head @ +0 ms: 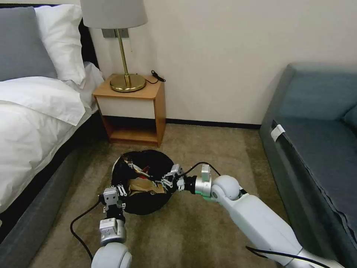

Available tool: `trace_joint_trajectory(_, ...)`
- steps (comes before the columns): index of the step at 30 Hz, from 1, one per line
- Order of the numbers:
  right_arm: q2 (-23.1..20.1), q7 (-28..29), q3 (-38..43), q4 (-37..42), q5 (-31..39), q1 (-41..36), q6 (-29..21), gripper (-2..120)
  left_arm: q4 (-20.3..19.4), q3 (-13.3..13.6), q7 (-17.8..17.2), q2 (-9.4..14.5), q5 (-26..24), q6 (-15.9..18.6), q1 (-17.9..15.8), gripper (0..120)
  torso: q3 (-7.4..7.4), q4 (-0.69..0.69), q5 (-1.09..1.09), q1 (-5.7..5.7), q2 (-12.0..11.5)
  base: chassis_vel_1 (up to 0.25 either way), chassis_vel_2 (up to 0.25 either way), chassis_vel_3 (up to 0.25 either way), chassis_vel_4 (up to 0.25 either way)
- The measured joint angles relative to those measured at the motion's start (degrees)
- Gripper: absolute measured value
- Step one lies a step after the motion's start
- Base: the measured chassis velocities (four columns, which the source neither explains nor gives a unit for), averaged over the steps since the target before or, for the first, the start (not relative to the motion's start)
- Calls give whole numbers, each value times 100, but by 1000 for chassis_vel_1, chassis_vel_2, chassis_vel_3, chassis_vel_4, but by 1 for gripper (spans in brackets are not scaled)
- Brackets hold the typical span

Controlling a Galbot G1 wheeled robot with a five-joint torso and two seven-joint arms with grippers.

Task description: Pick up the trash bin, then pick up the garbage on the floor and place it into the trash bin.

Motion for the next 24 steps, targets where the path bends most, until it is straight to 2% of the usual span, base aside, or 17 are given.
trace_joint_trajectory(8, -34, 34, -1, -87, -169, -27, 85, 0, -5, -6, -5, 3, -4, -27, 24, 2, 0, 0, 0, 0, 0, 0, 0, 0, 0)
trace_joint_trajectory(11, -81, 73, -1, -154, -290, -62, 144, 15, -17, 0, -6, 3, -4, -42, 32, 2, 0, -1, 0, 0, 0, 0, 0, 0, 0)
trace_joint_trajectory(12, -81, 73, -1, -154, -290, -62, 144, 15, -17, 0, -6, 3, -4, -42, 32, 2, 0, -1, 0, 0, 0, 0, 0, 0, 0)
trace_joint_trajectory(14, -119, 124, 25, -201, -370, -95, 188, 28, -22, 4, -8, 3, -1, -43, 26, 2, 0, -1, 0, 0, 0, 0, 0, 0, 0)
trace_joint_trajectory(16, -127, 131, 32, -205, -374, -103, 193, 30, -24, 5, -8, 3, 1, -43, 25, 2, 0, -1, 0, 0, 0, 0, 0, 0, 0)
trace_joint_trajectory(19, -212, 170, 104, -173, -376, -178, 208, 46, -27, 11, -16, 12, 12, -43, 24, 2, 0, -1, 0, 0, 0, 0, 0, 0, 0)
trace_joint_trajectory(20, -212, 170, 104, -173, -376, -178, 208, 46, -27, 11, -16, 12, 12, -43, 24, 2, 0, -1, 0, 0, 0, 0, 0, 0, 0)
trace_joint_trajectory(22, -264, 209, 159, -39, -373, -284, 210, 57, -20, 8, -32, 9, 19, -43, 26, 2, 0, 0, 0, 0, 0, 0, 0, 0, 0)
trace_joint_trajectory(24, -286, 229, 175, 39, -373, -339, 210, 61, -9, 4, -38, 10, 19, -42, 27, 2, 0, -1, 0, 0, 0, 0, 0, 0, 0)
